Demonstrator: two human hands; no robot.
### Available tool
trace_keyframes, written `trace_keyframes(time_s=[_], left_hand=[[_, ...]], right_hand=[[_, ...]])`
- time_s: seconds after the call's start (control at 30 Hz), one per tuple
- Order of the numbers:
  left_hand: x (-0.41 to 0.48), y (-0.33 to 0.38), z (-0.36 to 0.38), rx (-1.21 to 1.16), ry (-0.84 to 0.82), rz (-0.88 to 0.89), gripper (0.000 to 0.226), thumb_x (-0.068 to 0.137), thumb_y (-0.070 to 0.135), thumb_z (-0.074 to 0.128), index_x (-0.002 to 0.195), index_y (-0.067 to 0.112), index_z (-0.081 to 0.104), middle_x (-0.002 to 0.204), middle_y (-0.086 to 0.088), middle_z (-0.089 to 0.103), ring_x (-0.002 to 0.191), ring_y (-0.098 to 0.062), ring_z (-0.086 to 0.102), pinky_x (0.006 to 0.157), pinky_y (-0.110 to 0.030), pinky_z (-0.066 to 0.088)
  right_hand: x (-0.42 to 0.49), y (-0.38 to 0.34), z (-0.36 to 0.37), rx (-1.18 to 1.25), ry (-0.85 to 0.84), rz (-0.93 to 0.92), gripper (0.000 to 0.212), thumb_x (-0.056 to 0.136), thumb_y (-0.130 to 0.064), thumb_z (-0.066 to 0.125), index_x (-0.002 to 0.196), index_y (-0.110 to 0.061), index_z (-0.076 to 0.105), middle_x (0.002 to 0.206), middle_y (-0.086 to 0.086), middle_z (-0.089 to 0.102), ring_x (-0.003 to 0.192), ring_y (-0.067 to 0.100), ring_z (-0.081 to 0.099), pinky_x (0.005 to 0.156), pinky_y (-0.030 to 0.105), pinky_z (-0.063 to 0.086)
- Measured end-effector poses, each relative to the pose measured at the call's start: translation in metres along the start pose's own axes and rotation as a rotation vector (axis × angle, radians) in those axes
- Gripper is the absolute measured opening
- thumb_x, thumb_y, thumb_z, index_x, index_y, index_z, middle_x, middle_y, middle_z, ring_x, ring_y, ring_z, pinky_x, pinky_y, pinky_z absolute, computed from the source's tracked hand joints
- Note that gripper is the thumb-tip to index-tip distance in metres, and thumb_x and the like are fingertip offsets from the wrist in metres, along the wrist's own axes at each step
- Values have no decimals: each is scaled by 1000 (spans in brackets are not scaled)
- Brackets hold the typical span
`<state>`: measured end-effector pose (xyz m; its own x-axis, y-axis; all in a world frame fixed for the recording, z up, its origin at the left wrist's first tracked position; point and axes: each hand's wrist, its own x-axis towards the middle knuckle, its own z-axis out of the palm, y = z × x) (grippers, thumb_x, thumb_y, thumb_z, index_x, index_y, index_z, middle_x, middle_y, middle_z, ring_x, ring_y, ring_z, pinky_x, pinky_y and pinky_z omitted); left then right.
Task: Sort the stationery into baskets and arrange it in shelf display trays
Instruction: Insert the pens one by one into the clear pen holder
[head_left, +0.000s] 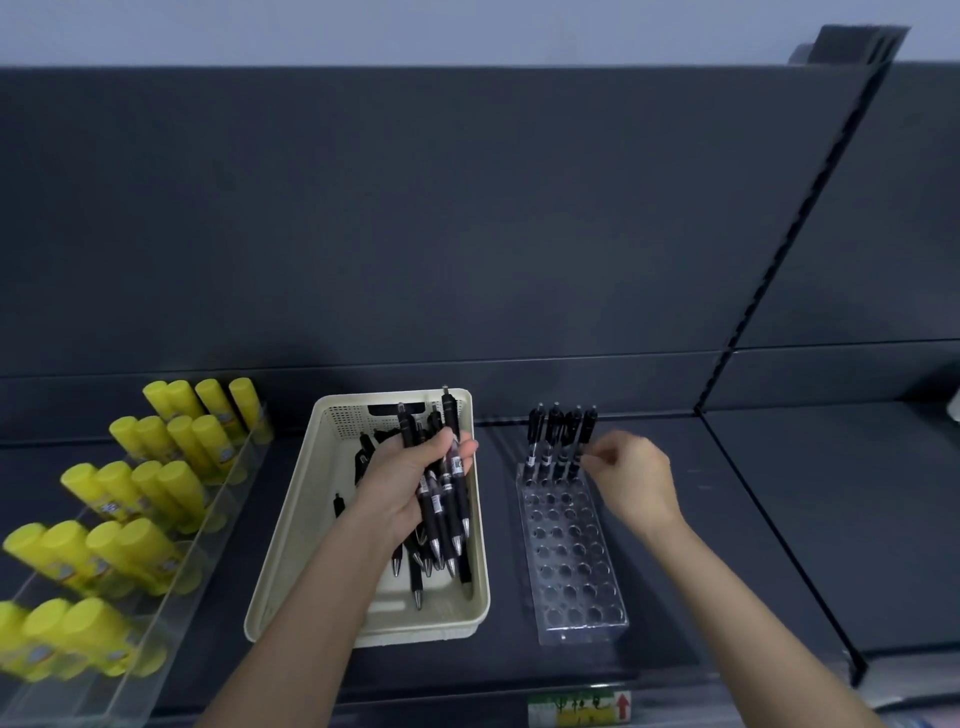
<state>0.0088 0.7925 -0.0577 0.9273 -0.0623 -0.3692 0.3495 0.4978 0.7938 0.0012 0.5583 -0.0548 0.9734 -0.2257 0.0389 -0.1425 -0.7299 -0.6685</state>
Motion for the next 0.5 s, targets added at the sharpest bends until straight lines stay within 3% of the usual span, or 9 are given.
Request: trace_keyframes(time_s=[0.07, 0.23, 0.37, 0.5], left_hand=[[-4, 2, 3, 66, -48, 61, 13, 87, 6, 65, 95, -3, 69, 99, -15, 74, 94, -24, 71, 70, -27, 57], [-17, 10, 19, 306, -166, 158, 16, 92, 8, 61, 106, 2, 64, 98, -11, 74, 93, -24, 72, 72, -26, 57], [-24, 9, 30, 455, -270, 200, 13, 92, 2, 57, 102, 6, 65, 91, -9, 75, 91, -26, 72, 79, -35, 59], [-24, 7, 31, 496, -290, 225, 15, 91, 3, 59, 105, 4, 63, 94, -15, 73, 91, -32, 70, 83, -42, 57]], right_hand=[[-14, -6, -1, 140, 61, -3, 17, 89, -10, 57, 77, -18, 66, 75, -12, 65, 73, 9, 62, 53, 7, 38], [-32, -45, 0, 397, -79, -108, 20, 87, -15, 61, 70, -22, 69, 59, -15, 64, 51, -3, 52, 51, 13, 42], [-34, -68, 0, 586, -157, -124, 13, 88, -13, 63, 77, -11, 71, 66, 1, 69, 54, 2, 54, 52, 15, 43], [-36, -75, 0, 749, -173, -90, 18, 86, -7, 66, 75, 7, 61, 59, 12, 62, 46, 6, 57, 46, 12, 41]])
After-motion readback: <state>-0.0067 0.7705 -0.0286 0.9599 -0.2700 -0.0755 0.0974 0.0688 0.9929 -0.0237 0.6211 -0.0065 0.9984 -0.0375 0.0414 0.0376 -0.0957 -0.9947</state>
